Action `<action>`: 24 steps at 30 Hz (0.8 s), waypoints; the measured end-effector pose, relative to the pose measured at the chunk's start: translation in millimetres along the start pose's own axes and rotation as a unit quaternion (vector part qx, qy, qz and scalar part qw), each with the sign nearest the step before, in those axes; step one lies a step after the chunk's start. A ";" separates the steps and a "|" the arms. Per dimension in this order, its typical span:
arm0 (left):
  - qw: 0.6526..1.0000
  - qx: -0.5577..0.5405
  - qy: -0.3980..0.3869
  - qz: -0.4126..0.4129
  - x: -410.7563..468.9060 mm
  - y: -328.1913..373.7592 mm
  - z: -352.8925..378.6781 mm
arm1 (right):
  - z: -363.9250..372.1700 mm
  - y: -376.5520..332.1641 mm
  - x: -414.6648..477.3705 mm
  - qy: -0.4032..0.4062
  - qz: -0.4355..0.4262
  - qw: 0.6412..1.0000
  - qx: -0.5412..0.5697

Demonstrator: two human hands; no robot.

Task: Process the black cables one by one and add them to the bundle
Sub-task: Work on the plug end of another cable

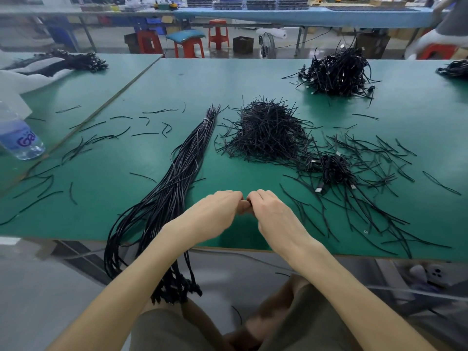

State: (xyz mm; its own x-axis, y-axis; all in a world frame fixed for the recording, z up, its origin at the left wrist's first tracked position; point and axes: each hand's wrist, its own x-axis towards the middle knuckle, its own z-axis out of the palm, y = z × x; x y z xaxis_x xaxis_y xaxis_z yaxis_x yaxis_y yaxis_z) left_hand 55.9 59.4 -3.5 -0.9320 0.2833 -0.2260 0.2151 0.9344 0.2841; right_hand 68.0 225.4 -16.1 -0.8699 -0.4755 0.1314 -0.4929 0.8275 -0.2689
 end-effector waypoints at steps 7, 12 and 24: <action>0.994 -0.062 0.086 0.016 -1.3 -5.3 9.8 | 4.6 5.9 0.5 0.014 0.008 0.999 -0.052; 0.988 -0.143 0.045 0.040 1.0 -3.7 14.8 | 6.4 12.0 1.2 0.035 0.002 0.998 -0.051; 0.947 -0.285 0.147 0.000 9.9 -14.5 25.0 | 8.3 21.3 10.6 0.157 0.036 0.984 -0.069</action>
State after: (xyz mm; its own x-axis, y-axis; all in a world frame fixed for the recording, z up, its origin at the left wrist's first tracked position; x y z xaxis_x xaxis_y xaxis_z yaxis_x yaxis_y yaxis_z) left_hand 50.8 54.1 -33.2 -0.9910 0.1323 0.0193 0.1005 0.6419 0.7602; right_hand 48.5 235.5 -28.4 -0.8549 -0.3155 0.4117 -0.4083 0.8989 -0.1590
